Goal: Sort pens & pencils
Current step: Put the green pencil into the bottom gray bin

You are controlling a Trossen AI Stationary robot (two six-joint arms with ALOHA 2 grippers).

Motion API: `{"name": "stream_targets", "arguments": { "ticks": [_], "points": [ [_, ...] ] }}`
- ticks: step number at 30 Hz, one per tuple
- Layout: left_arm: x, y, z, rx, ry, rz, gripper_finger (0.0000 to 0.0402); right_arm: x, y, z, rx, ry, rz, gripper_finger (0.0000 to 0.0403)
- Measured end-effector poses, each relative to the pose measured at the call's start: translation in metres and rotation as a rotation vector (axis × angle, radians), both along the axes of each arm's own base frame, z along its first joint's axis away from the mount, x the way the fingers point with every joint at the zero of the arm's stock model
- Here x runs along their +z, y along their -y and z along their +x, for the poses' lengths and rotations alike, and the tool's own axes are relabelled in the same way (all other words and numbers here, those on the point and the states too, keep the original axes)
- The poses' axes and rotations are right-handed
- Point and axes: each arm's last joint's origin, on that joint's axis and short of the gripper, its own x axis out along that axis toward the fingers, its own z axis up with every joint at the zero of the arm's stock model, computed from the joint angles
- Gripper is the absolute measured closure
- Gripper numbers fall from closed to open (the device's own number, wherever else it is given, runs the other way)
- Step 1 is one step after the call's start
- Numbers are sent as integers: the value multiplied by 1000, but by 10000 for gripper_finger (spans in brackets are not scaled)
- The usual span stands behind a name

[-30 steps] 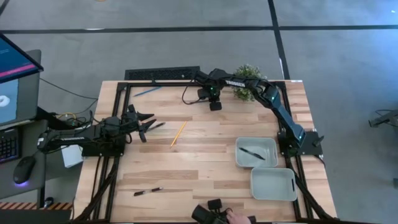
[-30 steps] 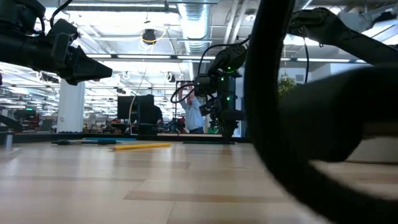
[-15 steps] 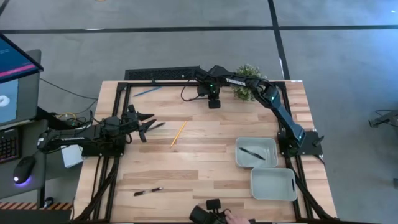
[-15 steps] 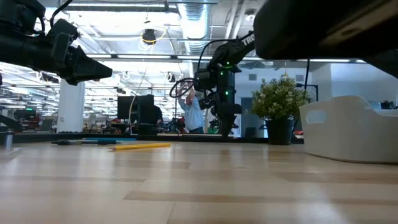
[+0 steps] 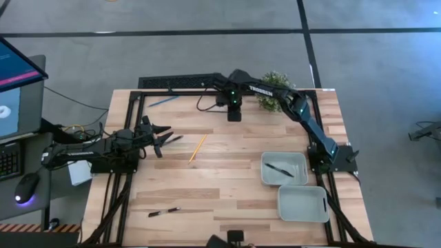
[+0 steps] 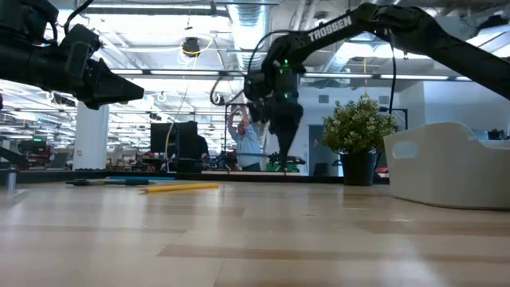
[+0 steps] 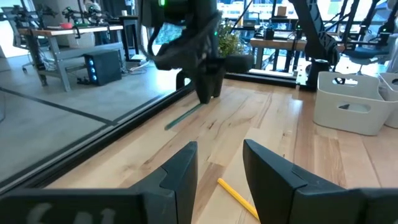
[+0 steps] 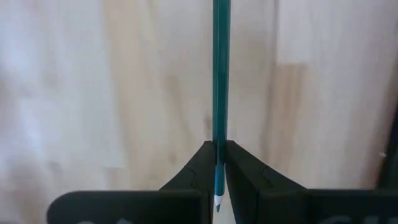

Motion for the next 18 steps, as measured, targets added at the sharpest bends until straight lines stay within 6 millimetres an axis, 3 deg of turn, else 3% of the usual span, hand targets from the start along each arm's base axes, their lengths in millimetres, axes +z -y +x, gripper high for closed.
{"name": "stream_targets", "arguments": {
  "ticks": [4, 9, 18],
  "points": [
    [0, 0, 0, 0, 0, 0, 283, 20, -12, 5, 1, 27, 22, 351],
    [0, 0, 0, -1, 0, 0, 283, 60, -37, 2, 39, 90, -6, 351],
    [0, 0, 0, -1, -1, 1, 283, 141, -85, -34, -6, 173, -21, 351]
  ]
}}
